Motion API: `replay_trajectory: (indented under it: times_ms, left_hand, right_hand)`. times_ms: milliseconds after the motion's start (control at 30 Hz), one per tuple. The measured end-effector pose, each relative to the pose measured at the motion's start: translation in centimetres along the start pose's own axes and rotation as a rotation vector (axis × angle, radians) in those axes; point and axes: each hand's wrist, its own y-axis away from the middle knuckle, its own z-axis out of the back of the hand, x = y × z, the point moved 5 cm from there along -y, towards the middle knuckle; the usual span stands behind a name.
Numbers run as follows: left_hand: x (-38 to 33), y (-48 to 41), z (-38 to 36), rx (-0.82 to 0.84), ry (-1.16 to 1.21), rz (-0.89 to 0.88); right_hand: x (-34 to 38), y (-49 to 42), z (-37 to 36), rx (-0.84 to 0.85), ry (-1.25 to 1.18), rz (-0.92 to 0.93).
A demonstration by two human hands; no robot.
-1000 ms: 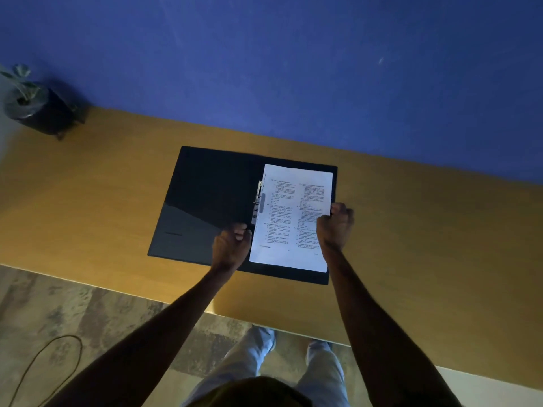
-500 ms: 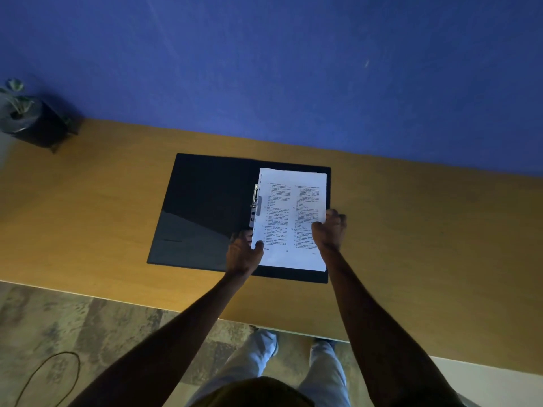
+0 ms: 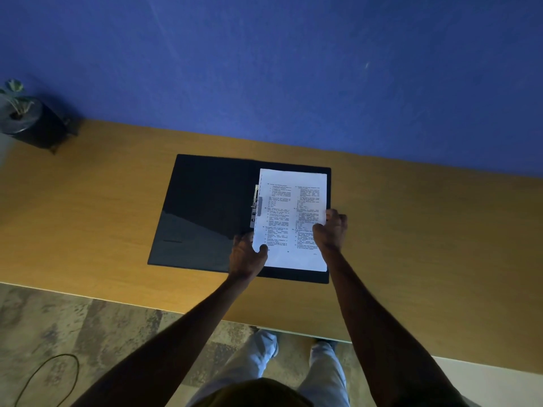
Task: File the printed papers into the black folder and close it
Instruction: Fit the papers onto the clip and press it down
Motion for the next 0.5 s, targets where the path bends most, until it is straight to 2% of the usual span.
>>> replay_trajectory:
  times_ms: [133,233,333,400,500]
  left_hand:
    - [0.4,-0.6,0.8,-0.028,-0.045,0.016]
    - [0.6,-1.3,2.3,-0.126,-0.041,0.011]
    - [0.1,-2.7,4.0,-0.173,-0.065,-0.025]
    - [-0.7,-3.9,4.7,-0.164,-0.087,-0.07]
    - [-2.3,-5.9,5.1,-0.139,-0.134,-0.153]
  right_hand:
    - [0.4,0.2,0.3,-0.024,0.047,0.048]
    - [1.9,0.7,0.1,-0.086,0.22,0.266]
    - [3.7,1.1,-1.9,0.096,0.485,0.519]
    - [4.3,1.4,-3.1,0.222,0.611,0.596]
    - [5.0,1.5,-4.4,0.287,0.734,0.663]
